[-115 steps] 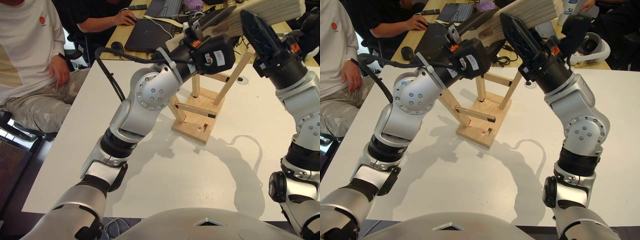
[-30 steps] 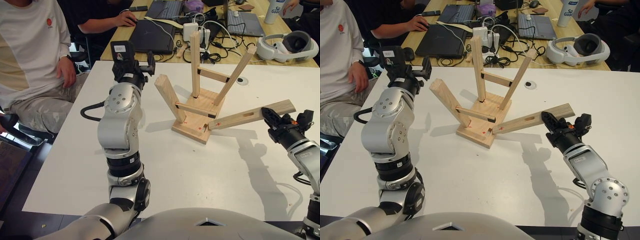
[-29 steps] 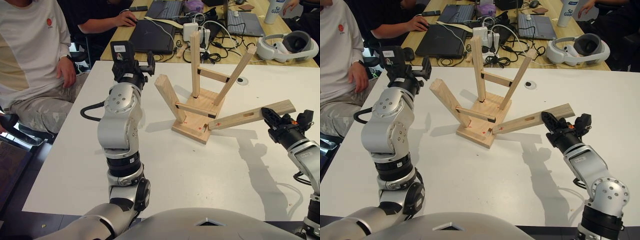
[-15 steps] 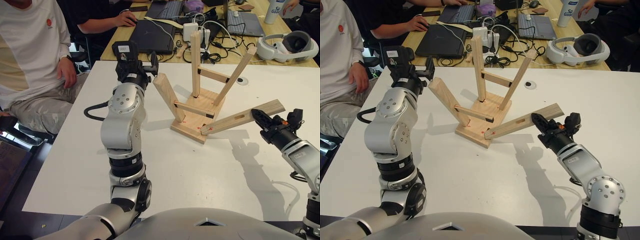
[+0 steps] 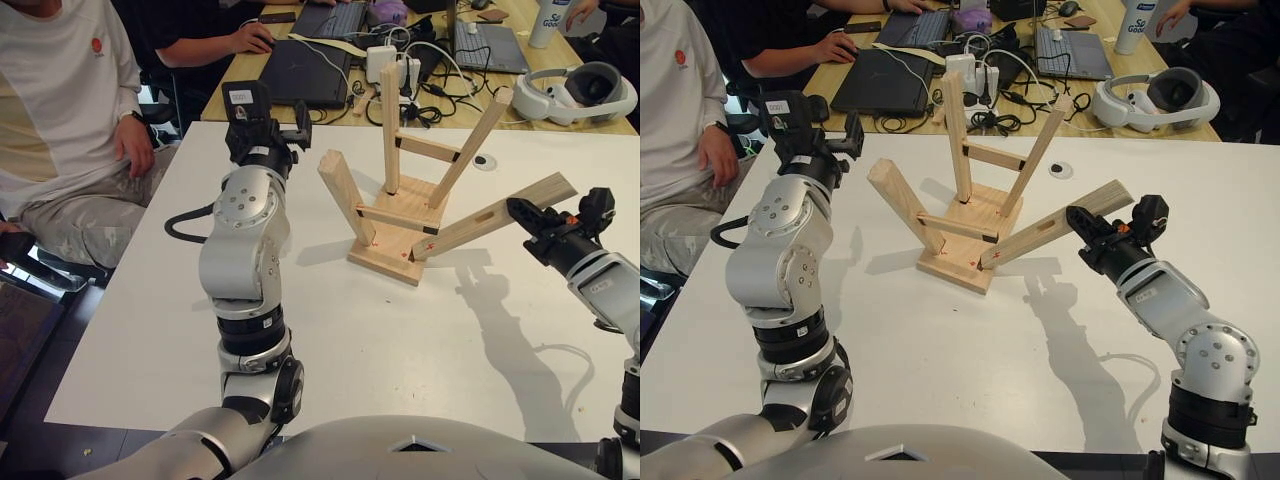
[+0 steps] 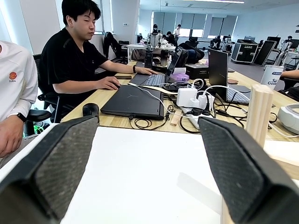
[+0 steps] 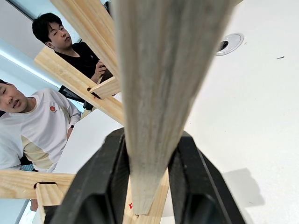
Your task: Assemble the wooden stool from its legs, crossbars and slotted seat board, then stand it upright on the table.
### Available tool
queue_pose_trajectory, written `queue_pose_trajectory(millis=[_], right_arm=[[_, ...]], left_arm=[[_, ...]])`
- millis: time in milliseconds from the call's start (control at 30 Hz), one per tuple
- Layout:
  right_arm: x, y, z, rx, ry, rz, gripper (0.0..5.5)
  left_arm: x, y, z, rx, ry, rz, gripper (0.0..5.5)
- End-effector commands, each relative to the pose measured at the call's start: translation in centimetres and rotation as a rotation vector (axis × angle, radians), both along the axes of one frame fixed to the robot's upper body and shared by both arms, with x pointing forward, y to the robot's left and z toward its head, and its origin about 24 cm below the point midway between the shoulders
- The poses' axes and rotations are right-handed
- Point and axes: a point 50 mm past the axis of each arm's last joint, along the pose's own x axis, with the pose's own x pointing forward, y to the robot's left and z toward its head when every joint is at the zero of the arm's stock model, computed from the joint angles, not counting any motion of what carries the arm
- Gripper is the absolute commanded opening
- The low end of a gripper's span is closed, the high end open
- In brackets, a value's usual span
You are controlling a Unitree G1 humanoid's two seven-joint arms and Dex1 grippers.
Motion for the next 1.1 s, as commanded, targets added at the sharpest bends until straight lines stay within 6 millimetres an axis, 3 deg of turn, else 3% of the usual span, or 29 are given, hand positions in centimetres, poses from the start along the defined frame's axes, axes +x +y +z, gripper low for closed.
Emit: queue_pose_trajectory(millis=[33,200,367,800,1000,1100], right_arm=[[-0.5,0.0,-1.0,-0.278,0.095,0.085,0.98],[0.3,-0.8,-0.5,-0.542,0.074,0.174,0.99],[0.7,-2.0,-1.0,-0.643,0.081,0.183,0.99],[0.8,-3.1,-1.8,-0.419,0.100,0.100,0.99],[0.5,-3.5,-1.3,-0.395,0.057,0.238,0.99],[0.2,-4.9,-1.2,-0.398,0.053,0.276,0.99]], left_arm=[[-0.1,0.0,0.2,-0.004,0.003,0.004,3.92],[-0.1,0.1,0.1,-0.010,0.002,0.020,3.92],[-0.2,0.1,0.1,-0.016,-0.001,0.029,3.92],[-0.1,0.4,0.3,-0.020,-0.015,0.054,3.92],[-0.2,0.6,0.4,-0.020,-0.021,0.071,3.92],[-0.3,0.6,0.4,-0.021,-0.024,0.077,3.92]])
